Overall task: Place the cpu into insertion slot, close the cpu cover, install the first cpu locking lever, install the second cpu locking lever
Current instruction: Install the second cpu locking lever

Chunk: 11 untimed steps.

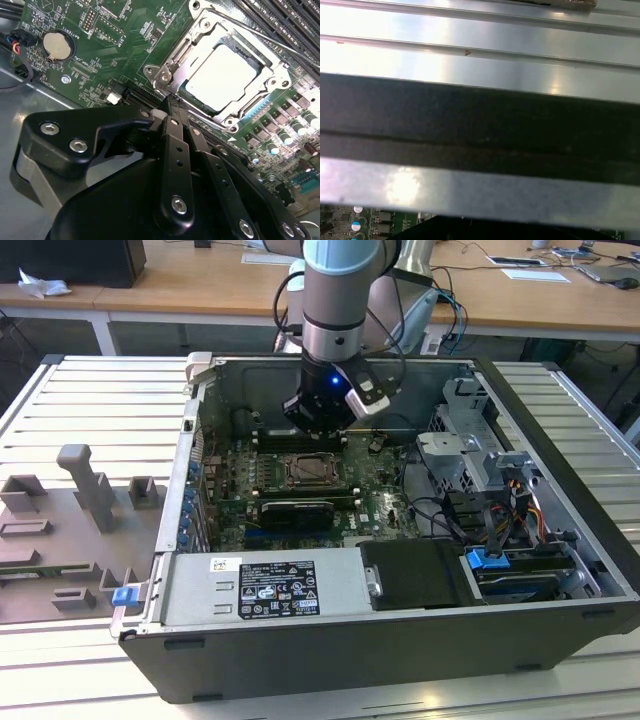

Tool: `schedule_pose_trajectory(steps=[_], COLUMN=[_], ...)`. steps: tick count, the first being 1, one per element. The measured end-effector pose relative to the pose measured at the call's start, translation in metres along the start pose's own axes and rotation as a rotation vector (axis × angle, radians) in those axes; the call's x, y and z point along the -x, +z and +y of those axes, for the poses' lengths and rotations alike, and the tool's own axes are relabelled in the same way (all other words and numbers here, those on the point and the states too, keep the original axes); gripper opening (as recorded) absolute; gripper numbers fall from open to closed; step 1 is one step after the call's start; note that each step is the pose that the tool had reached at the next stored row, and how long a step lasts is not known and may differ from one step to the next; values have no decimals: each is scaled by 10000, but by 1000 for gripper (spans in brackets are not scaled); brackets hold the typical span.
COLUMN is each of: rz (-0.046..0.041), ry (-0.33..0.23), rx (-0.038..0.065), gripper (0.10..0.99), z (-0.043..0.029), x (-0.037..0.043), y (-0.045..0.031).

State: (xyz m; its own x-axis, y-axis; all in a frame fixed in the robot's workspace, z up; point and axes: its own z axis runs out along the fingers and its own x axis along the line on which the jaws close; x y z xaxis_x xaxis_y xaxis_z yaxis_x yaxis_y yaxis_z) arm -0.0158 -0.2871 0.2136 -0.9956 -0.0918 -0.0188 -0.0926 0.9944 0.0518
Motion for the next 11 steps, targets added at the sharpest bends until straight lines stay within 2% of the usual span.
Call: schedule_pose_trajectory(steps=[11], rz=[0], ry=[0], rx=[0], gripper=[106], z=[-82], x=[-8], y=[-4])
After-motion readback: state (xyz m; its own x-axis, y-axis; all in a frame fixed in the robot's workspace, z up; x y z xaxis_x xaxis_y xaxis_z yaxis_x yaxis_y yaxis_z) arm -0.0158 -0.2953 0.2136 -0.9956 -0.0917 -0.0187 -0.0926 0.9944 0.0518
